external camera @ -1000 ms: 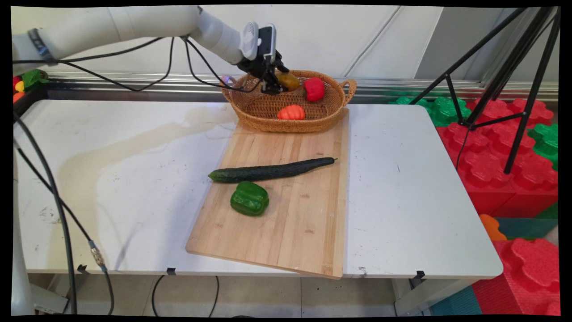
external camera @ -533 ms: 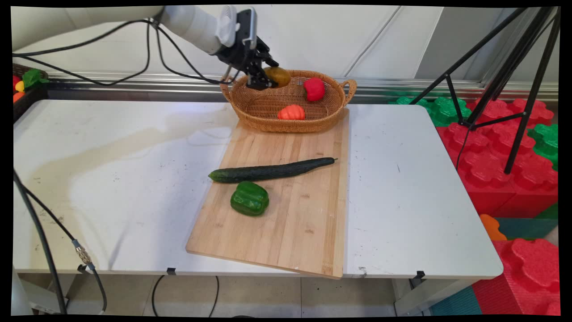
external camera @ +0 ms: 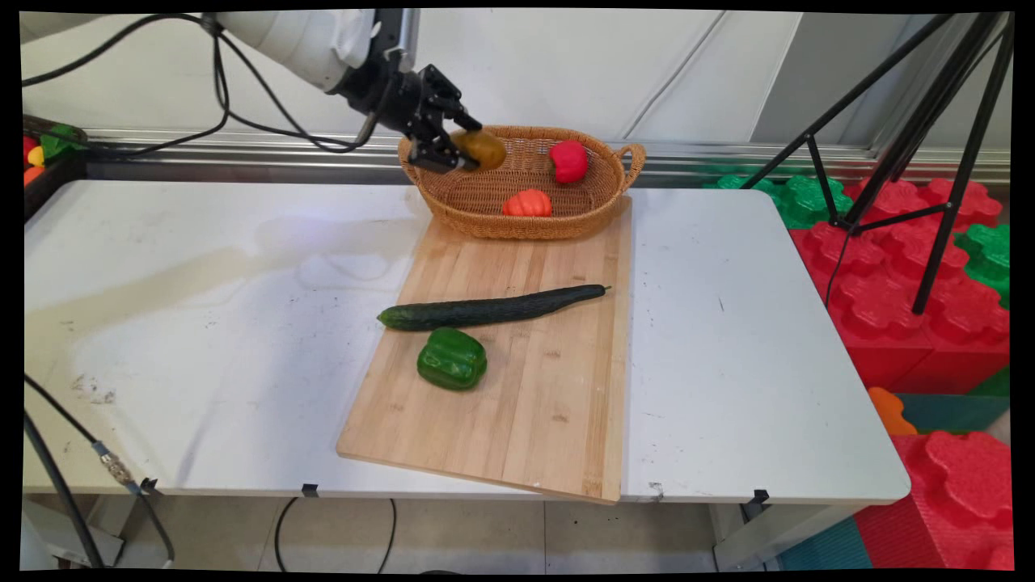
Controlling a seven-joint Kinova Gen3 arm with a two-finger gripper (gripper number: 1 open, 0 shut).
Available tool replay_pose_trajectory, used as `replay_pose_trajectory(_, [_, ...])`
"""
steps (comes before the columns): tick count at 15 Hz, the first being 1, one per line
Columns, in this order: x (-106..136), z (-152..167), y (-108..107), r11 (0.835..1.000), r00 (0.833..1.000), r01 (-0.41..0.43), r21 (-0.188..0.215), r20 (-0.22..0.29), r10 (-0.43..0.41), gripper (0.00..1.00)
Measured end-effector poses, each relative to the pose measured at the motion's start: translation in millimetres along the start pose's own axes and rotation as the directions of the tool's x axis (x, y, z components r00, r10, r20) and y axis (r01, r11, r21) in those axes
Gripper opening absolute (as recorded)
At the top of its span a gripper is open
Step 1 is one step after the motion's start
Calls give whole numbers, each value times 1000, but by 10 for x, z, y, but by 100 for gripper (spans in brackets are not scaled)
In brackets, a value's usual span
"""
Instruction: Place the picked object on the cutting board
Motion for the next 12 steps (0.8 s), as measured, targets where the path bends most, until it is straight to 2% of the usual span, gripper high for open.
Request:
replay_pose_trajectory(3, [60,-211,221,998,999,32,-58,-22,-34,0])
replay_pose_trajectory(7, [135,-341,489,990,996,65,-124,-46,-71,0])
replay_pose_trajectory(12, [208,-261,863,974,991,104,-202,-59,-119,0])
